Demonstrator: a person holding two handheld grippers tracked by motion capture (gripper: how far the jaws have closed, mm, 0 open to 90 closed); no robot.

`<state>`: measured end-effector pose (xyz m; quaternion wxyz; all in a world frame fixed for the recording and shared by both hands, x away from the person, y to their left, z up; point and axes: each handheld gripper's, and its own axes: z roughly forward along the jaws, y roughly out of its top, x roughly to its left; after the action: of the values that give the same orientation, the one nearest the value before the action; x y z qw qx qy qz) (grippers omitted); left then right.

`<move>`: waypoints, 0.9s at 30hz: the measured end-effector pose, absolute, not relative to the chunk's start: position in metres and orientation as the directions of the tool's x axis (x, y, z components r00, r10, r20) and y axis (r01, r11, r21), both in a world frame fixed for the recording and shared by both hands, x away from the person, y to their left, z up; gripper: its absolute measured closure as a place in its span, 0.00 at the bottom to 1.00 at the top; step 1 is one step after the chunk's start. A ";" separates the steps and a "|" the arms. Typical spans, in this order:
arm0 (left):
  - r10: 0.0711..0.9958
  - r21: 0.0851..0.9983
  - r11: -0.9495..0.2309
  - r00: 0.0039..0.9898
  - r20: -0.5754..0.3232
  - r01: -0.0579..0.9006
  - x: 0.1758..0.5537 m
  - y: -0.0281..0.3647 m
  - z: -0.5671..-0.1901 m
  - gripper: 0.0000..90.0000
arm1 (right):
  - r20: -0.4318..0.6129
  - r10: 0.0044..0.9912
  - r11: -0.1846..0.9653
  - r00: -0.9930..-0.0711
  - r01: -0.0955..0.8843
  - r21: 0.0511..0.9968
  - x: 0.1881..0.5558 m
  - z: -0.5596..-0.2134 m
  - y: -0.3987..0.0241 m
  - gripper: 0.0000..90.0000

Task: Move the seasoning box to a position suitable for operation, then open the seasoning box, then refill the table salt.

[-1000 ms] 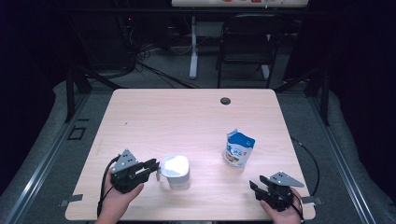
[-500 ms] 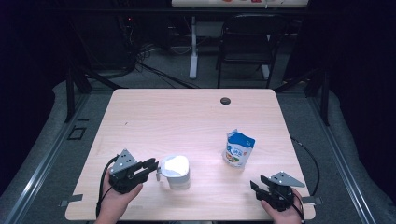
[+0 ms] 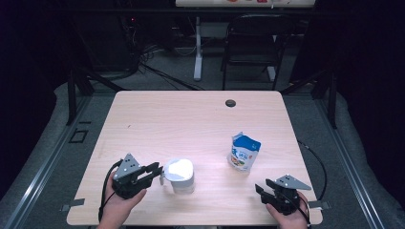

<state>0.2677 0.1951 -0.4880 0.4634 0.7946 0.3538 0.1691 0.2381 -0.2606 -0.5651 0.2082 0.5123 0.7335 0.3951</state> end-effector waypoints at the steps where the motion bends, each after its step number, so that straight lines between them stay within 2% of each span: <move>1: 0.723 0.860 -0.311 0.688 -0.062 0.404 0.268 0.195 -0.488 0.84 | 0.101 0.915 0.162 -0.391 0.585 0.795 0.238 -0.565 -0.261 0.56; 10: 0.722 0.855 -0.324 0.690 -0.055 0.406 0.269 0.191 -0.486 0.83 | 0.109 0.914 0.148 -0.391 0.571 0.808 0.234 -0.562 -0.262 0.55; 14: 0.714 0.850 -0.336 0.698 -0.052 0.406 0.271 0.190 -0.484 0.84 | 0.080 0.913 0.171 -0.400 0.553 0.816 0.234 -0.556 -0.257 0.54; 22: 0.710 0.843 -0.343 0.702 -0.055 0.414 0.274 0.190 -0.483 0.89 | 0.070 0.894 0.184 -0.442 0.508 0.842 0.230 -0.538 -0.245 0.54; 27: 0.704 0.838 -0.354 0.708 -0.054 0.416 0.274 0.188 -0.483 0.89 | 0.051 0.880 0.213 -0.472 0.488 0.846 0.226 -0.529 -0.236 0.54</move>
<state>0.2740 0.1884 -0.4825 0.4502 0.8070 0.3471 0.1600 0.2262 -0.2358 -0.5286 0.2295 0.4597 0.7441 0.4270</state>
